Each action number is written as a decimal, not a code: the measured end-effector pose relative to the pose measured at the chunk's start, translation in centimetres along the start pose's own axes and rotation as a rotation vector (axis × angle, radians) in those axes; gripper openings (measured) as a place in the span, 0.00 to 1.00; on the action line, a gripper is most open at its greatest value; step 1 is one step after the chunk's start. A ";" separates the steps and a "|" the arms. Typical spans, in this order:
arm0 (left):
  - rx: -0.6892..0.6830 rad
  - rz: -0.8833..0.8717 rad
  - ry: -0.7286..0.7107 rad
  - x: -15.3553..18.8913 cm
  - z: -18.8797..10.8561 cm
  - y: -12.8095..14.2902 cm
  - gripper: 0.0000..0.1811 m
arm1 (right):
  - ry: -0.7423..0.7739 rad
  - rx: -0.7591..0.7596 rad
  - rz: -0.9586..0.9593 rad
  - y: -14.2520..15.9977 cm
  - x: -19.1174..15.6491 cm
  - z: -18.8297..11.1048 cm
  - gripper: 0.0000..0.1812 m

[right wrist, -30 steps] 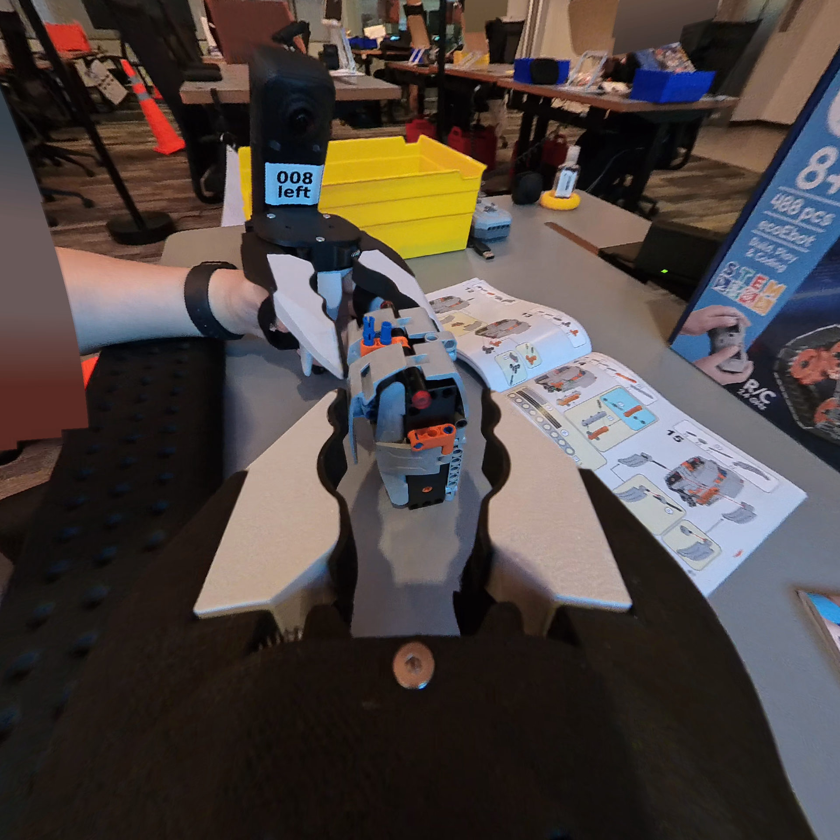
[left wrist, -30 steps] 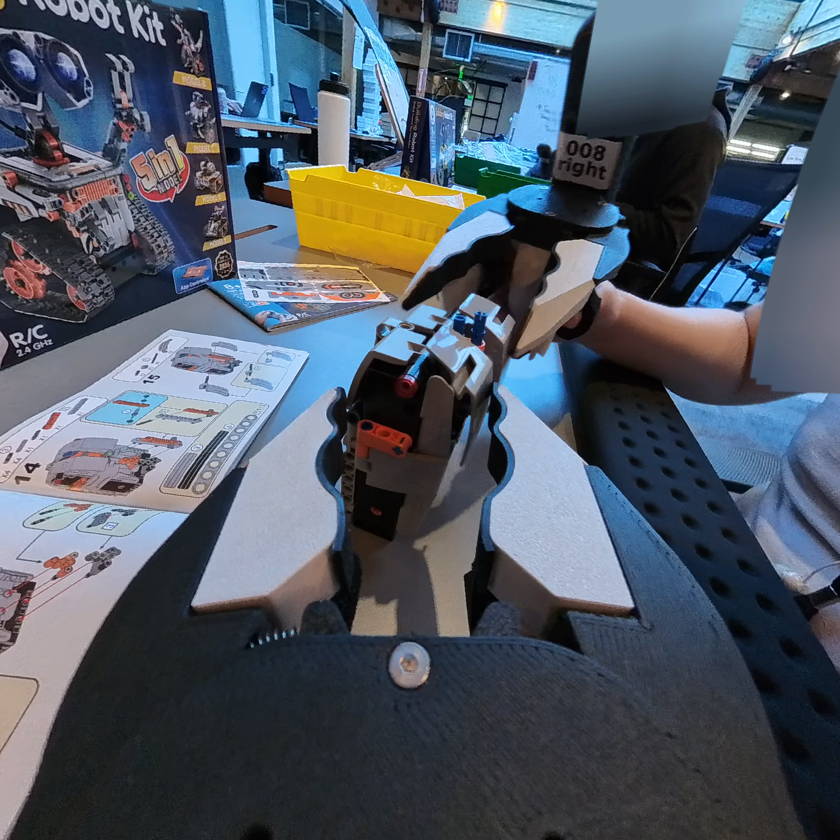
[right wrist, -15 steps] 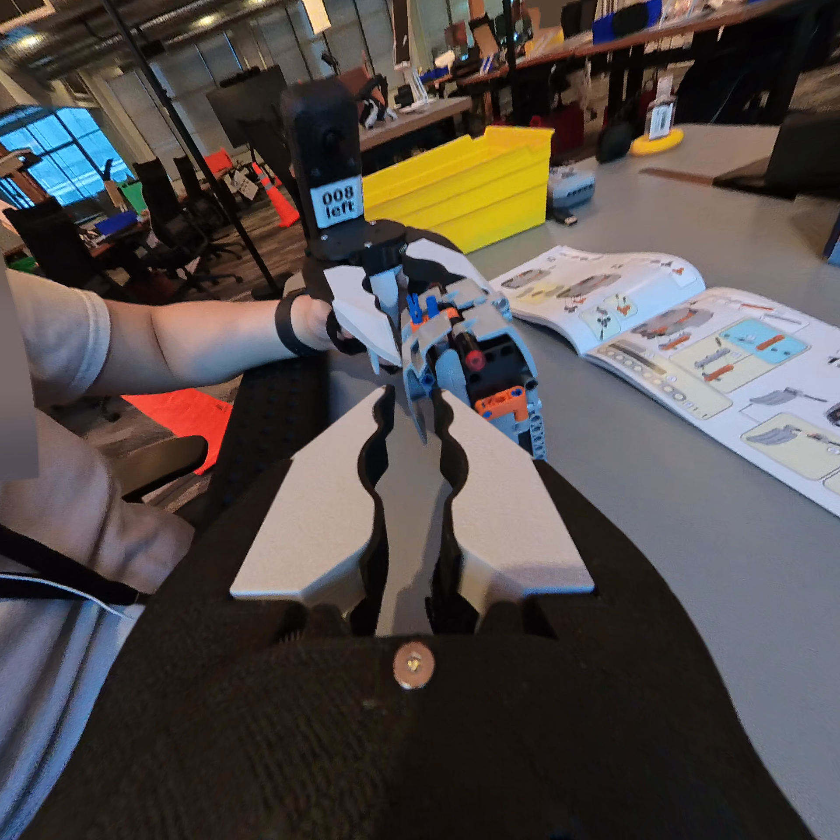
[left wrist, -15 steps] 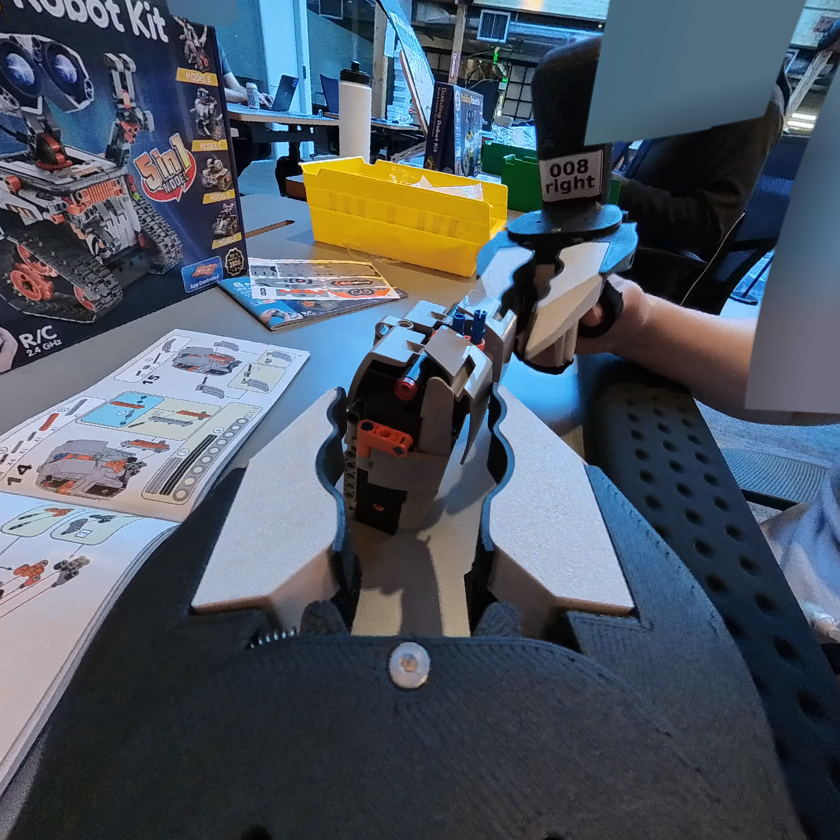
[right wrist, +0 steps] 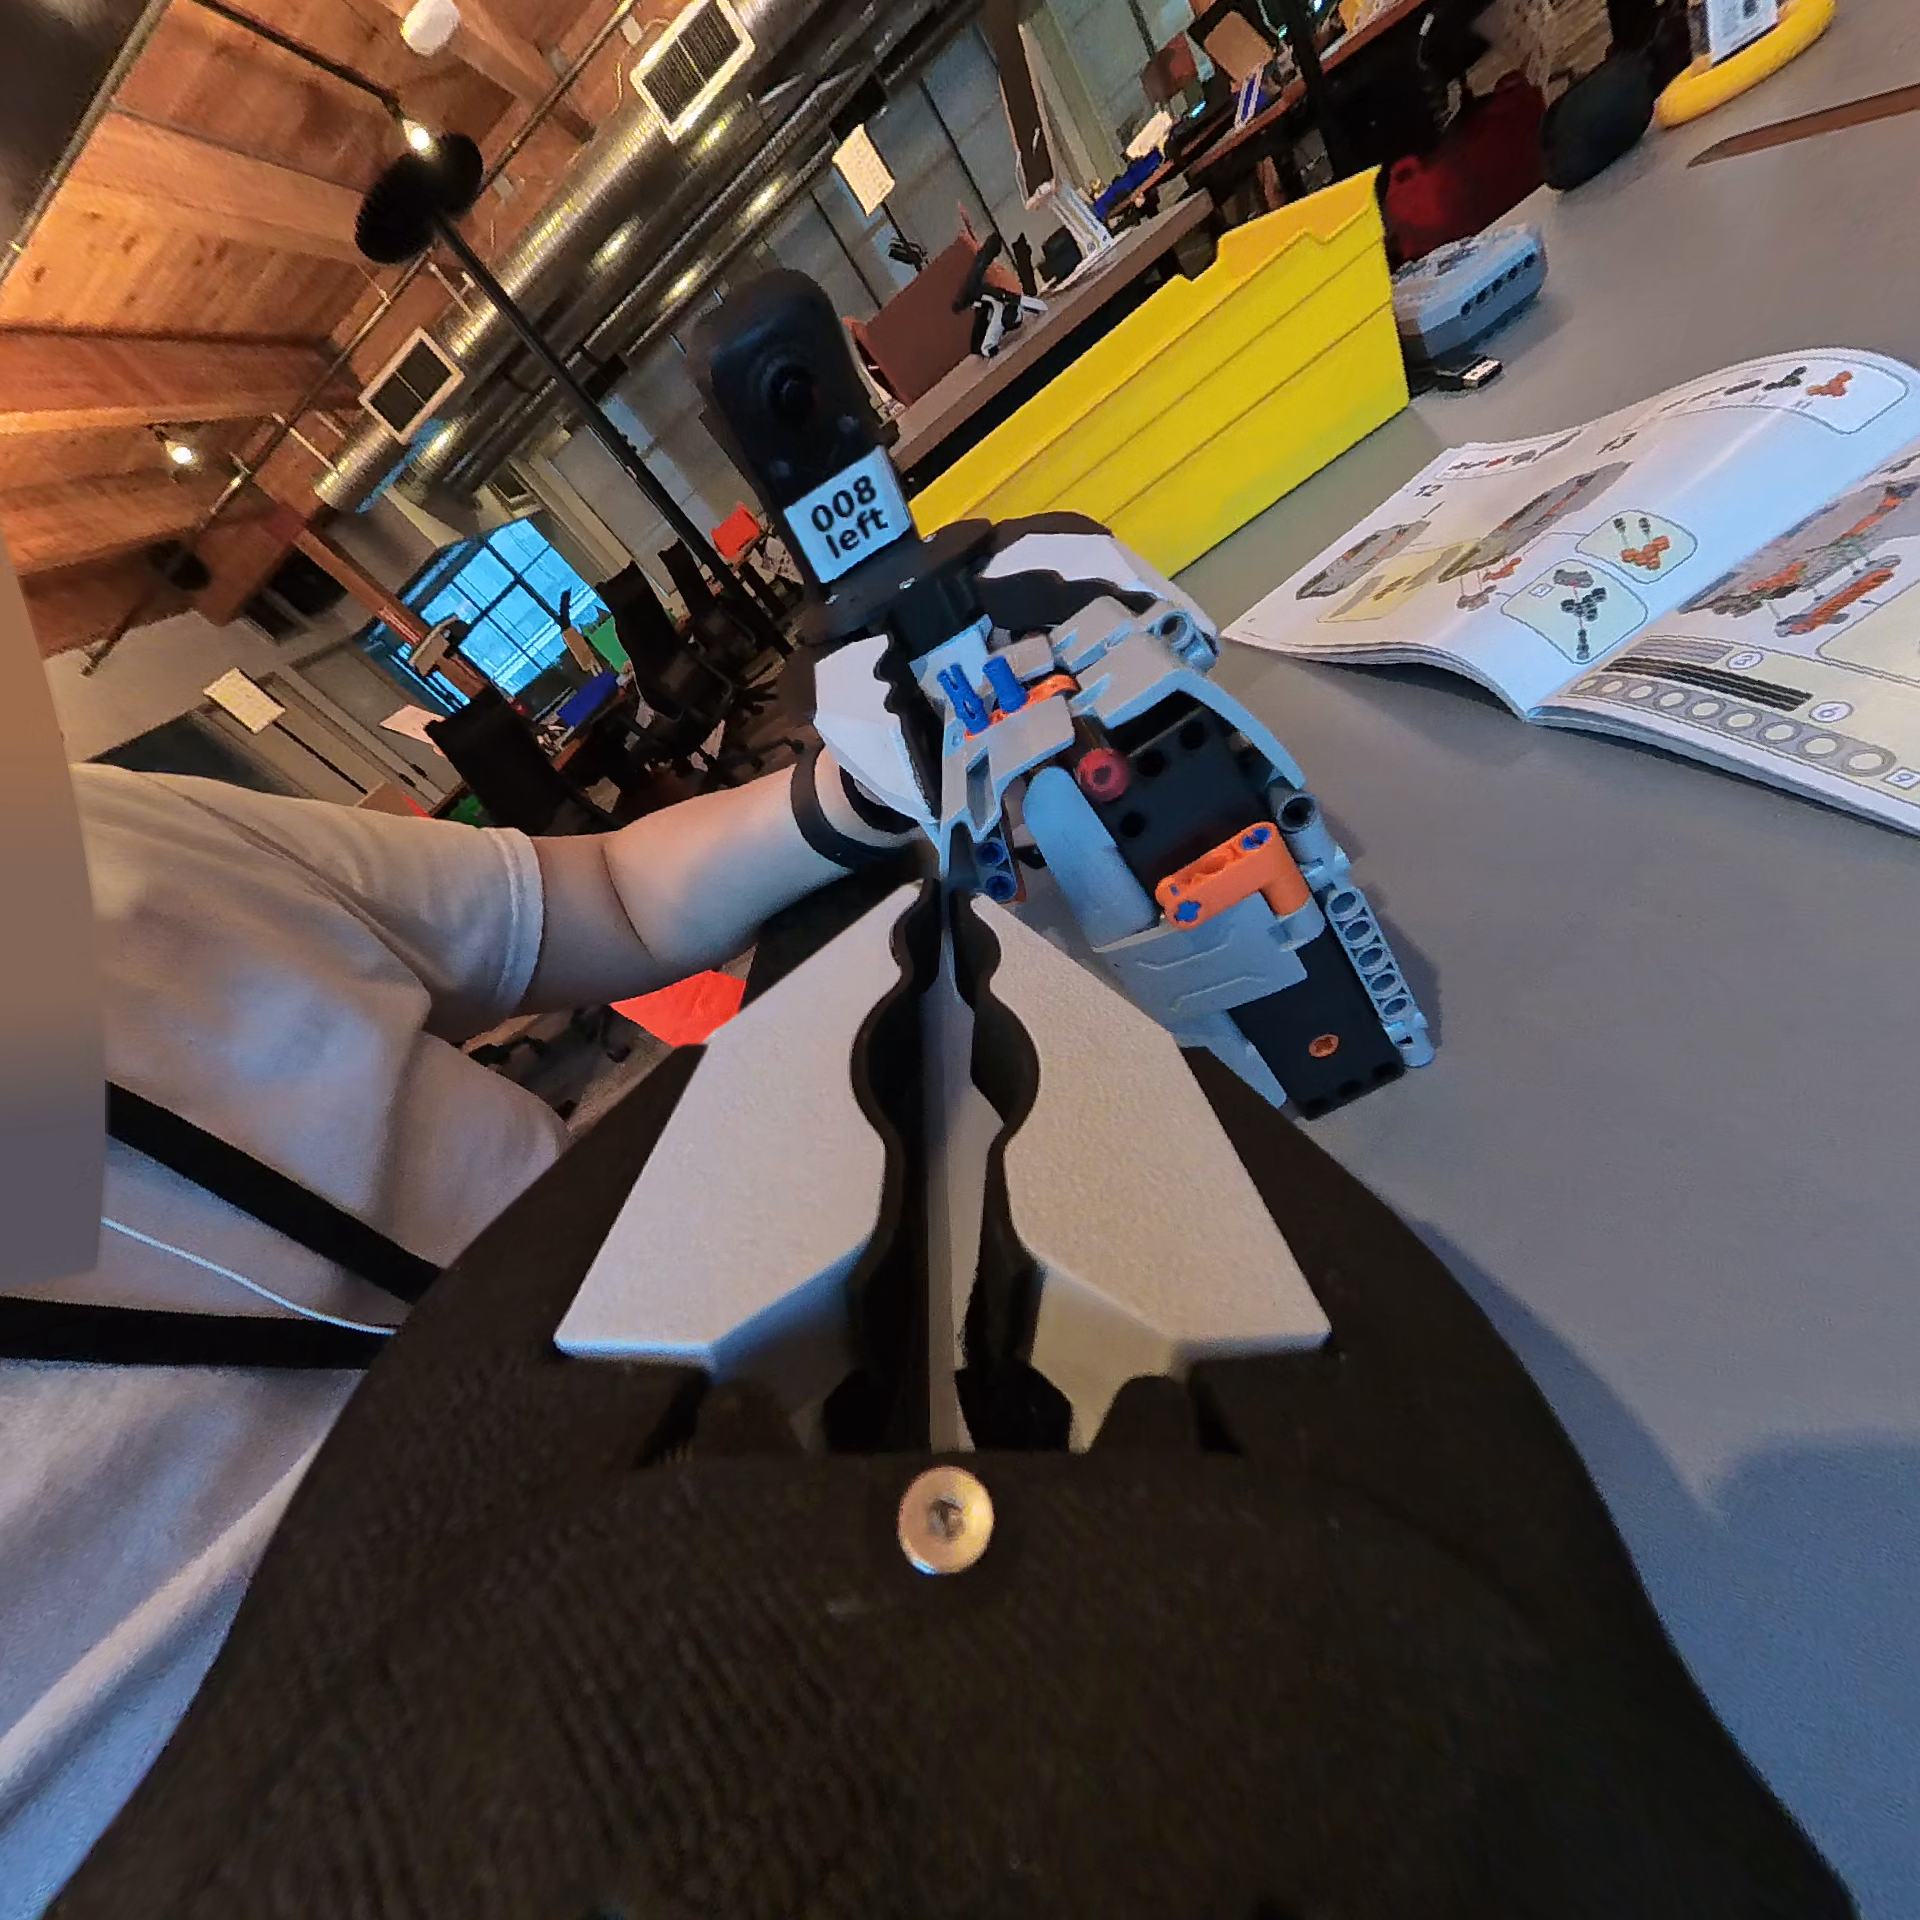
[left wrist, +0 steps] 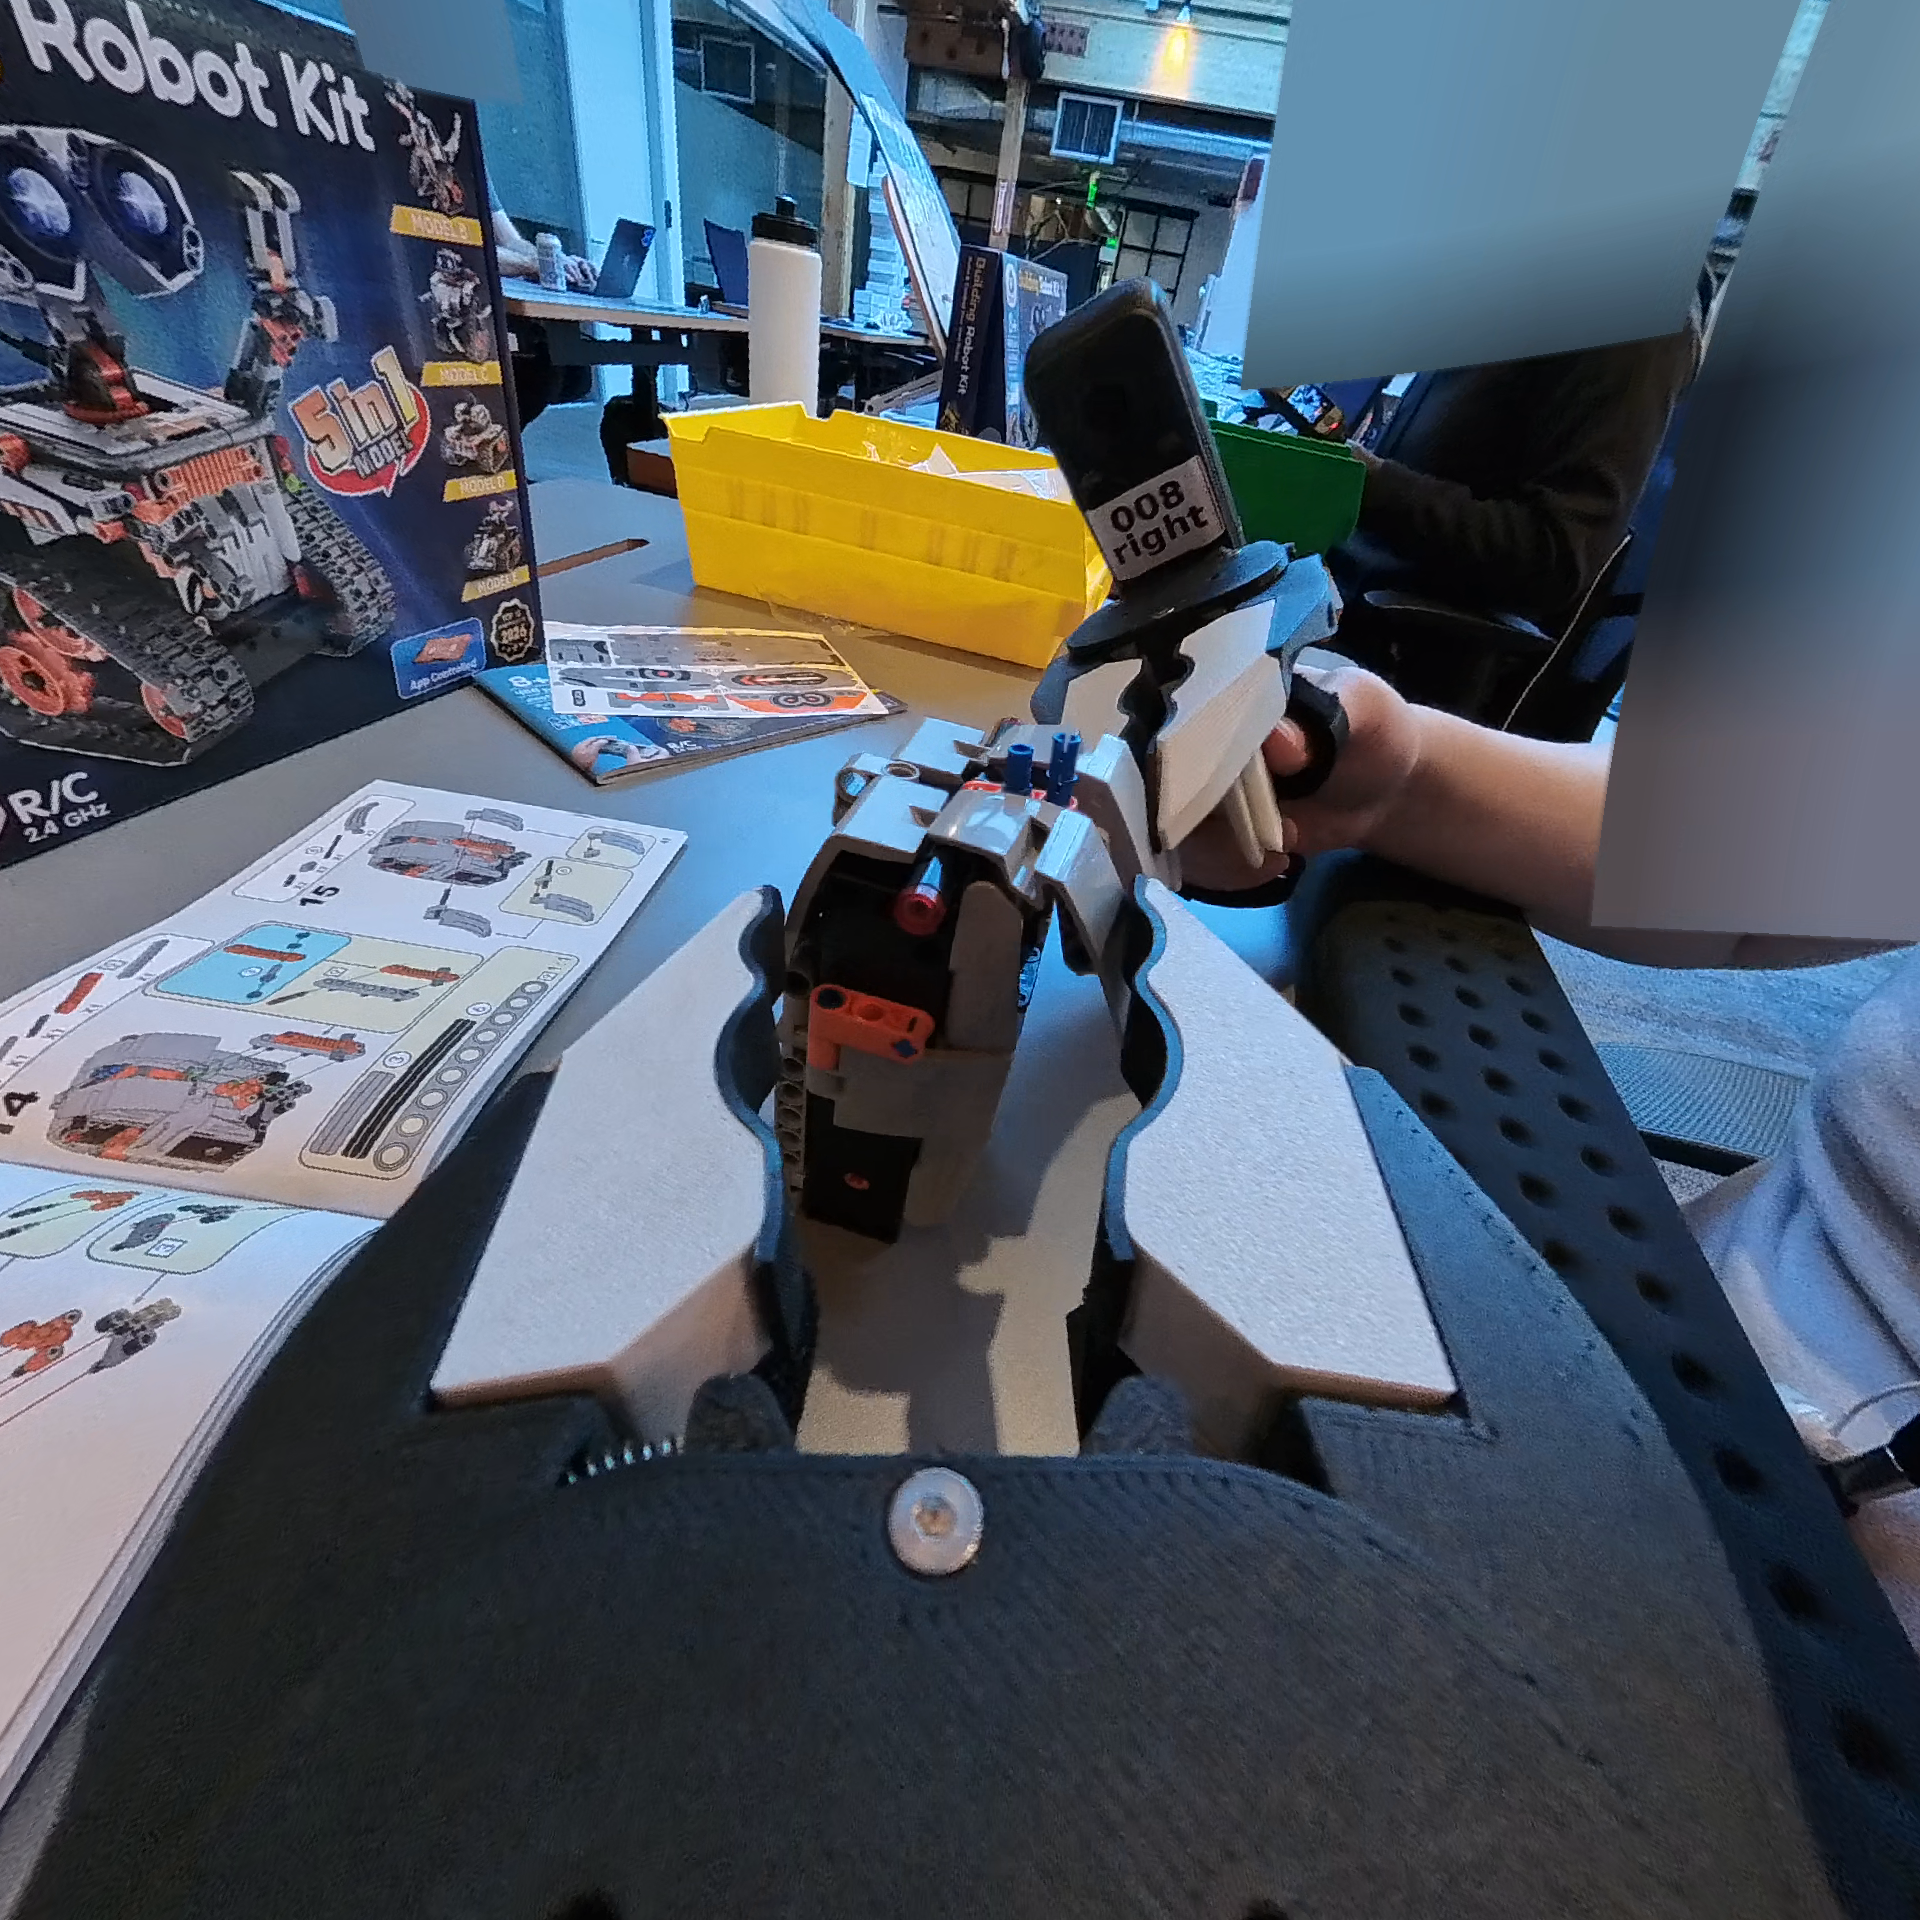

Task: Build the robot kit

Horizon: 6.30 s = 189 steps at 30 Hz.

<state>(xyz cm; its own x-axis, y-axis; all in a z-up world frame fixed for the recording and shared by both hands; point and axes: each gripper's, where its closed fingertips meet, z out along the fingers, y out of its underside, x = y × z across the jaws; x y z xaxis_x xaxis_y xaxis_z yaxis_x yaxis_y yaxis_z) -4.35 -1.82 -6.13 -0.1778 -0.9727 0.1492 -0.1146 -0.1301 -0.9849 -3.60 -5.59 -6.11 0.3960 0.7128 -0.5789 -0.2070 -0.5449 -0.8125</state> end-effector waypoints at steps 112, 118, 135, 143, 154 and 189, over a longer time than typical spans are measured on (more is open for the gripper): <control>-0.043 0.128 0.074 -1.5 4.1 0.0 0.35 | -0.001 -0.011 -0.098 -3.9 2.0 -1.0 0.03; -0.038 0.120 0.076 -1.5 4.1 0.0 0.35 | -0.010 0.013 -0.028 -4.0 2.3 -1.2 0.03; -0.007 0.122 0.045 -1.8 4.0 -0.1 0.35 | 0.135 -0.024 -0.262 -3.4 2.9 -2.0 0.08; -0.002 0.108 0.058 -1.9 3.9 -0.2 0.34 | 0.105 -0.071 -0.256 -2.2 2.9 -0.8 0.03; 0.011 0.075 0.105 -1.5 3.6 -0.3 0.36 | 0.039 -0.081 -0.035 -1.8 2.6 -0.6 0.01; -0.016 0.058 0.127 -1.7 3.0 -0.3 0.36 | 0.141 -0.023 -0.147 -2.6 3.0 -0.2 0.01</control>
<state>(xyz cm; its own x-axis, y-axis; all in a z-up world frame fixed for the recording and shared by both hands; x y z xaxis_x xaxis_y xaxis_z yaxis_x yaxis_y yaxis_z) -1.10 -0.65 -6.33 -0.3072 -0.9460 0.1035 -0.1156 -0.0709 -0.9908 -1.69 -2.10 -5.68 0.5422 0.7175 -0.4373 -0.1173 -0.4507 -0.8849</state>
